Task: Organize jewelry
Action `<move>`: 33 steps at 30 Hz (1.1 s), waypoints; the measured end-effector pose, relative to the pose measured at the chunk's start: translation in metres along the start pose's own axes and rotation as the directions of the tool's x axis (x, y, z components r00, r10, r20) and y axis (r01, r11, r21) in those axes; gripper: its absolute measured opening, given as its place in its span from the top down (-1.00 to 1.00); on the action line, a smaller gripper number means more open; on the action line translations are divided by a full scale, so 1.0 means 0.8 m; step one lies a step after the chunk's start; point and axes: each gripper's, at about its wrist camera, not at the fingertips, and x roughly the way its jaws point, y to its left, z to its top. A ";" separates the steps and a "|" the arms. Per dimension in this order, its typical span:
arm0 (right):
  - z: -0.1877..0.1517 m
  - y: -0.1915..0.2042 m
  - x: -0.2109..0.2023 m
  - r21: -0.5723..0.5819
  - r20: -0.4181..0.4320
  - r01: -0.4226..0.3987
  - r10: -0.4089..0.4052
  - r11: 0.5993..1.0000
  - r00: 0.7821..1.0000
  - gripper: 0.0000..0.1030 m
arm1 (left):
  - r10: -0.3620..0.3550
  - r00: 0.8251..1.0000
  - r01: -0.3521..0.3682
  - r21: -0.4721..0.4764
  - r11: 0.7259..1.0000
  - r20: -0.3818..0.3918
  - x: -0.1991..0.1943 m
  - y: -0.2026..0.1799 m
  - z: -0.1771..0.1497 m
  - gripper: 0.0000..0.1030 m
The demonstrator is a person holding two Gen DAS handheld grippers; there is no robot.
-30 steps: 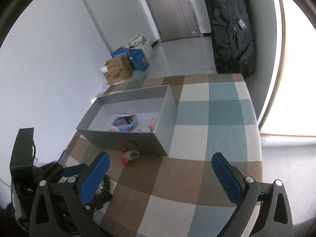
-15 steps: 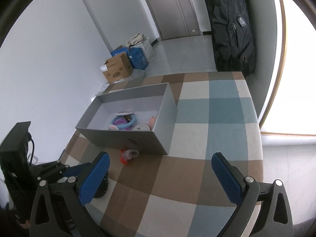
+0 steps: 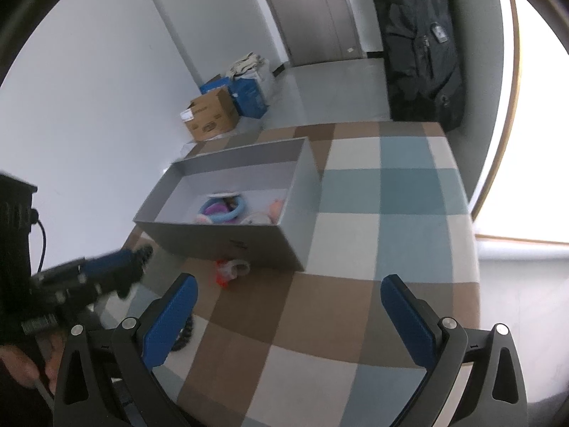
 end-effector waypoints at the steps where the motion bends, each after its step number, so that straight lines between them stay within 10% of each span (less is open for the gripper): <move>1: -0.002 0.004 0.001 -0.009 -0.005 -0.012 0.012 1.000 1.000 -1.00 | -0.008 1.000 0.008 -0.031 0.999 0.014 -0.004 0.008 0.004 0.17; 14: -0.045 0.105 0.035 -0.236 -0.138 -0.191 0.162 0.953 0.977 -1.00 | -0.049 0.993 0.071 -0.215 0.974 0.106 -0.030 0.050 0.018 0.17; 33: -0.065 0.155 0.074 -0.439 -0.135 -0.031 -0.032 0.898 0.990 -0.42 | -0.044 0.993 0.067 -0.217 0.974 0.110 -0.041 0.063 0.022 0.17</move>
